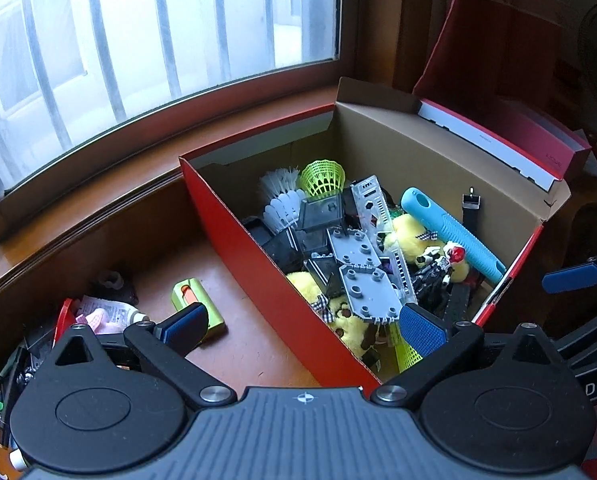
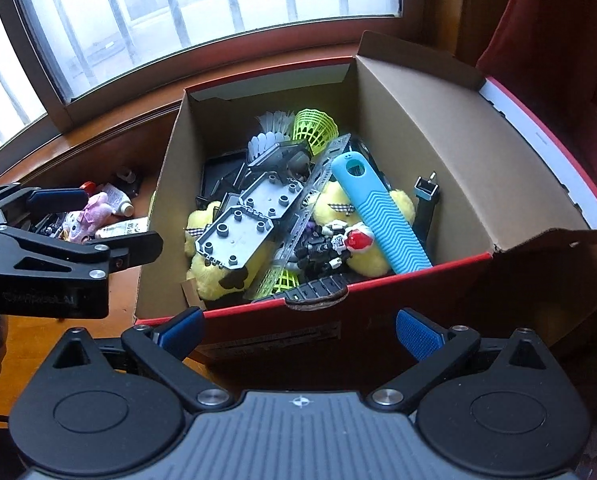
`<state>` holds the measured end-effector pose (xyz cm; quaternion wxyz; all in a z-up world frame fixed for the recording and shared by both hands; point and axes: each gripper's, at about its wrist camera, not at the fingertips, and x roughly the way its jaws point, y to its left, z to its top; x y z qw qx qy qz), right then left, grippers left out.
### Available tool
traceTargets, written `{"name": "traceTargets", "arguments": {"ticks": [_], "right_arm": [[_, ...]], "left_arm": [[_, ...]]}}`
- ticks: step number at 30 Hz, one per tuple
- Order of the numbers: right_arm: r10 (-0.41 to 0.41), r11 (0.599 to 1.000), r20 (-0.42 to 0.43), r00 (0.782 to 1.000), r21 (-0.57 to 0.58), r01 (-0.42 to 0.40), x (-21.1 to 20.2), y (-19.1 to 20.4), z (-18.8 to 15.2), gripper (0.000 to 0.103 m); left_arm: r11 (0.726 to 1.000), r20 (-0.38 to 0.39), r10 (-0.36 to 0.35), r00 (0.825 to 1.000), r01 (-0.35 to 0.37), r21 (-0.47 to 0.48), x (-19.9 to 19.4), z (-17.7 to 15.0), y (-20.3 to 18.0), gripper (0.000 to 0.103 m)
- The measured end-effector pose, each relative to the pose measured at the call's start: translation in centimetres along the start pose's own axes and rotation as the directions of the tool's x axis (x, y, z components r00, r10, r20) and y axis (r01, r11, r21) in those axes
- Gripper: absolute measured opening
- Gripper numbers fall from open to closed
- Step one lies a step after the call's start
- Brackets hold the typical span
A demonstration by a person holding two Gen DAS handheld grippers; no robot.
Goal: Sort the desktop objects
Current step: 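Withdraw both open grippers above the filled box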
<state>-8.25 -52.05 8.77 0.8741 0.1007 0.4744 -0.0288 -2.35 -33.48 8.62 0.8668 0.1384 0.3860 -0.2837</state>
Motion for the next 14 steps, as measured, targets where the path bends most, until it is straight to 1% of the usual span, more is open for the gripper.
{"name": "traceTargets", "arguments": {"ticks": [14], "right_arm": [[-0.007, 1.0, -0.01, 1.0, -0.007, 0.006, 0.2, 0.85, -0.35, 0.102]], "left_arm": [[0.999, 0.029, -0.042, 0.999, 0.042, 0.007, -0.74, -0.76, 0.41, 0.103]]}}
